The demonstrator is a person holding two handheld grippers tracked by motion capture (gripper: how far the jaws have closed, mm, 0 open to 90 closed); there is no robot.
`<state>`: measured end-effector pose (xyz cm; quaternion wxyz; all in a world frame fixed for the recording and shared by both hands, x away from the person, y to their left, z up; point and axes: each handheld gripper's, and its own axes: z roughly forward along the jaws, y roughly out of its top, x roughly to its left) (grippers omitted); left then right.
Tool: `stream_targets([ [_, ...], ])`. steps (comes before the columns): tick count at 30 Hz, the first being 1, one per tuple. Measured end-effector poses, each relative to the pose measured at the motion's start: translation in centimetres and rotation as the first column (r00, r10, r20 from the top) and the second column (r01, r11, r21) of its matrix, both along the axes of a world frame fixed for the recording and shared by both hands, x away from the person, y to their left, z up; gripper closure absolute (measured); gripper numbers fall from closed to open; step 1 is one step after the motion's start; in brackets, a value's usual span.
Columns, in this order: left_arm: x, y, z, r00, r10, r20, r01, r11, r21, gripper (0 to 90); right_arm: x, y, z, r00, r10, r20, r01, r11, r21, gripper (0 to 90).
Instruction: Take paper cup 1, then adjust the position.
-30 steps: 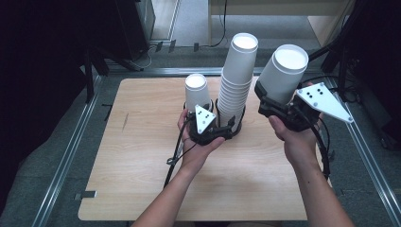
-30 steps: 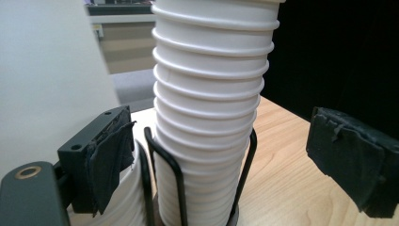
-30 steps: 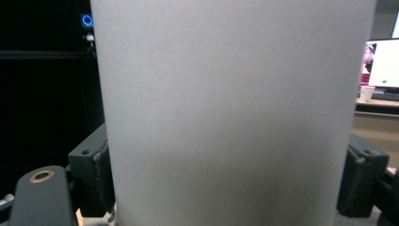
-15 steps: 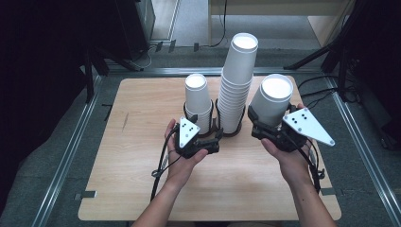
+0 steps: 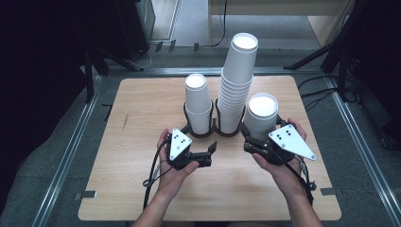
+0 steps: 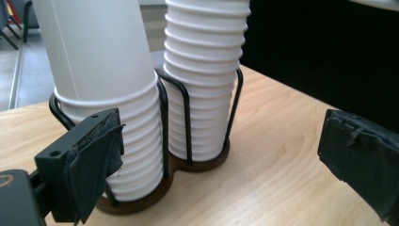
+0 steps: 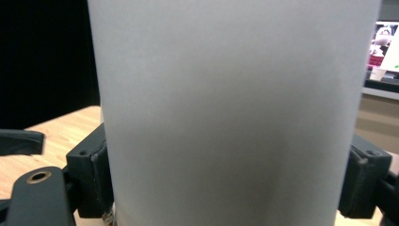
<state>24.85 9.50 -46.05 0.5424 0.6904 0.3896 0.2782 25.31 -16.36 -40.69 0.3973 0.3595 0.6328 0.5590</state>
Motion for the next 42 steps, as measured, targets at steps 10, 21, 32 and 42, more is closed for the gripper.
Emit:
stream_targets([
  [10,-1.1,0.8,-1.5,0.9987,-0.018,-0.047,0.019,0.9998,0.011,0.9,-0.6,0.8,-4.1,0.9998,-0.019,-0.002,0.019,0.9919,-0.126,13.9],
  [21,-1.8,1.6,-1.6,0.9955,-0.078,-0.054,0.077,0.9969,-0.016,0.9,-0.8,1.8,-7.1,0.9993,-0.034,0.017,0.038,0.9385,-0.343,13.7],
  [32,-2.1,1.5,-0.9,0.9852,-0.158,-0.065,0.155,0.9864,-0.056,0.9,-1.0,3.0,-8.7,0.9962,-0.011,0.086,0.054,0.8548,-0.516,13.1],
  [42,-2.3,1.2,-0.7,0.977,-0.199,-0.078,0.194,0.979,-0.063,0.9,-1.3,3.5,-9.0,0.9917,0.025,0.126,0.05,0.8294,-0.556,12.9],
])
